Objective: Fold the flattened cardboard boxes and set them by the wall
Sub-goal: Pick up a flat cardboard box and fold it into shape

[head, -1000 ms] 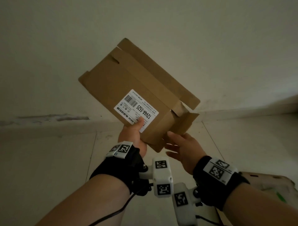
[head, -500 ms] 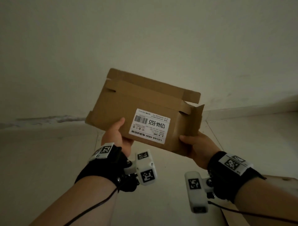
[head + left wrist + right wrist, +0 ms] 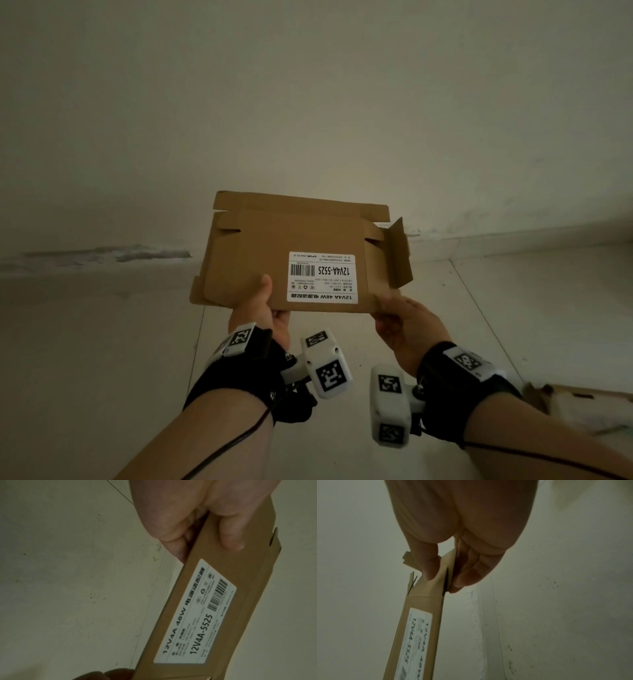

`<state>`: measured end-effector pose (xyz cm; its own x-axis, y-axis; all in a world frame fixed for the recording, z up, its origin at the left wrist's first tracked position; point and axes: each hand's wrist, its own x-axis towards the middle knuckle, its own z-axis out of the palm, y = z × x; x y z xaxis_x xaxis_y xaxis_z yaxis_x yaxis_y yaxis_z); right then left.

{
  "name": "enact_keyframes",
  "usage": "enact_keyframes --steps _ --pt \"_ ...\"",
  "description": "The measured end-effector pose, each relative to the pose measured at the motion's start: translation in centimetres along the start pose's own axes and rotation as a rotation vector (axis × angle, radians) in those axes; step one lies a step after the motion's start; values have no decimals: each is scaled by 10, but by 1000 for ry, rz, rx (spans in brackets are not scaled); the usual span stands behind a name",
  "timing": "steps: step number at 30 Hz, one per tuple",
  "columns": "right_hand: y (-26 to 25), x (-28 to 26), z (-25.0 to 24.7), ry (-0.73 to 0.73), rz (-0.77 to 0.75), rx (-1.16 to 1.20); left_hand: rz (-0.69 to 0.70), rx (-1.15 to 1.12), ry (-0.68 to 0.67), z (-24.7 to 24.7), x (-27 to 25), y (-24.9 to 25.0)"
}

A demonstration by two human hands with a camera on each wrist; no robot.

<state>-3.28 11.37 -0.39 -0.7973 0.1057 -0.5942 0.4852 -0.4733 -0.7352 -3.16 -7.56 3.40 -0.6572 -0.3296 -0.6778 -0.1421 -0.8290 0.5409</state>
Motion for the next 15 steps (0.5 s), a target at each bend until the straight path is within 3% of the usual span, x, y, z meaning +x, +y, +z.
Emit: enact_keyframes --steps 5,15 --pt "30 22 17 14 97 140 -21 38 56 -6 36 -14" --pt "75 117 -11 367 113 28 -106 369 58 -41 109 -53"
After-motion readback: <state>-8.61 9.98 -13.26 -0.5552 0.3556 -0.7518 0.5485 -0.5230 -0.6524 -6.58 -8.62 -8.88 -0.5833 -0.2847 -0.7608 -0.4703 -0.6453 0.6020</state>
